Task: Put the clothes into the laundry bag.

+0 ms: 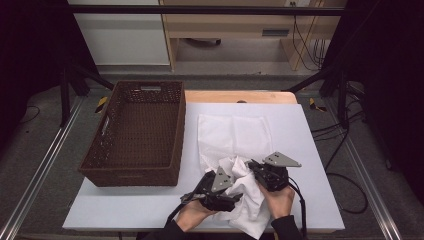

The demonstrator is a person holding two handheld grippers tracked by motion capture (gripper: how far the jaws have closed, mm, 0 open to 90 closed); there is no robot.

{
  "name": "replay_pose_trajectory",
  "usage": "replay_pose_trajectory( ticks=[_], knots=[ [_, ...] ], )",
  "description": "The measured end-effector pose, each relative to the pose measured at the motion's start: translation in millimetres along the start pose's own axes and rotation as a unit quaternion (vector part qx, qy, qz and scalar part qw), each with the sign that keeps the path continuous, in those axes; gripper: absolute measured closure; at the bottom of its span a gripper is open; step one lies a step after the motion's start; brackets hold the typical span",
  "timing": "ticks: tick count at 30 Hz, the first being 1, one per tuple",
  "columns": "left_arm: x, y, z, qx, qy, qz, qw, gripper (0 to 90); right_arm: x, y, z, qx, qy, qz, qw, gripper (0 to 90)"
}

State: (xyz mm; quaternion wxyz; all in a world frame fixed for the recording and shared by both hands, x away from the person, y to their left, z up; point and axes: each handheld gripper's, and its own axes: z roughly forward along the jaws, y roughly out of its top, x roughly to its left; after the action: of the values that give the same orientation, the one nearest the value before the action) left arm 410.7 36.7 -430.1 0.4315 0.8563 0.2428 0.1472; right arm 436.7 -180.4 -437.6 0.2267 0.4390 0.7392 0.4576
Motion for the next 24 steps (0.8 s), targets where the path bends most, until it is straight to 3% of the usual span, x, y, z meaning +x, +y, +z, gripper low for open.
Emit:
replay_pose_trajectory(
  ticks=[2,3,8,10,12,14,16,21,24],
  knots=[
    [8.2,0.4,0.0,0.007,0.014,-0.005,0.9999,27.0,0.6,0.1,0.0,-0.002,0.000,0.000,1.0000,88.3],
    [12.7,-0.8,3.5,0.013,0.012,-0.011,0.9998,25.7,0.7,0.2,0.0,-0.002,0.001,0.000,1.0000,88.3],
    [30.7,-9.8,29.6,0.039,-0.025,-0.058,0.9972,16.7,0.8,-0.4,0.9,0.003,0.002,-0.005,1.0000,88.2],
    [33.9,-12.5,36.3,0.047,-0.038,-0.069,0.9958,16.6,1.7,-0.7,1.9,0.004,0.002,-0.006,1.0000,88.3],
    [32.5,-13.2,38.8,0.054,-0.042,-0.062,0.9957,18.3,2.2,-0.9,2.4,0.005,0.003,-0.008,1.0000,88.3],
    [30.9,-13.7,40.2,0.059,-0.052,-0.060,0.9951,25.4,2.6,-0.9,2.4,0.005,0.003,-0.008,1.0000,88.3],
    [28.4,-13.9,41.4,0.058,-0.068,-0.066,0.9938,41.7,3.0,-1.0,2.8,0.006,0.002,-0.007,1.0000,88.3],
    [19.5,-12.0,36.4,0.058,-0.051,-0.046,0.9960,68.2,2.8,-1.3,3.0,0.007,-0.001,-0.011,0.9999,88.3],
    [10.8,-6.8,24.1,0.035,-0.036,-0.018,0.9986,76.4,3.4,-1.4,3.7,0.011,-0.003,-0.008,0.9999,88.3]
  ],
)
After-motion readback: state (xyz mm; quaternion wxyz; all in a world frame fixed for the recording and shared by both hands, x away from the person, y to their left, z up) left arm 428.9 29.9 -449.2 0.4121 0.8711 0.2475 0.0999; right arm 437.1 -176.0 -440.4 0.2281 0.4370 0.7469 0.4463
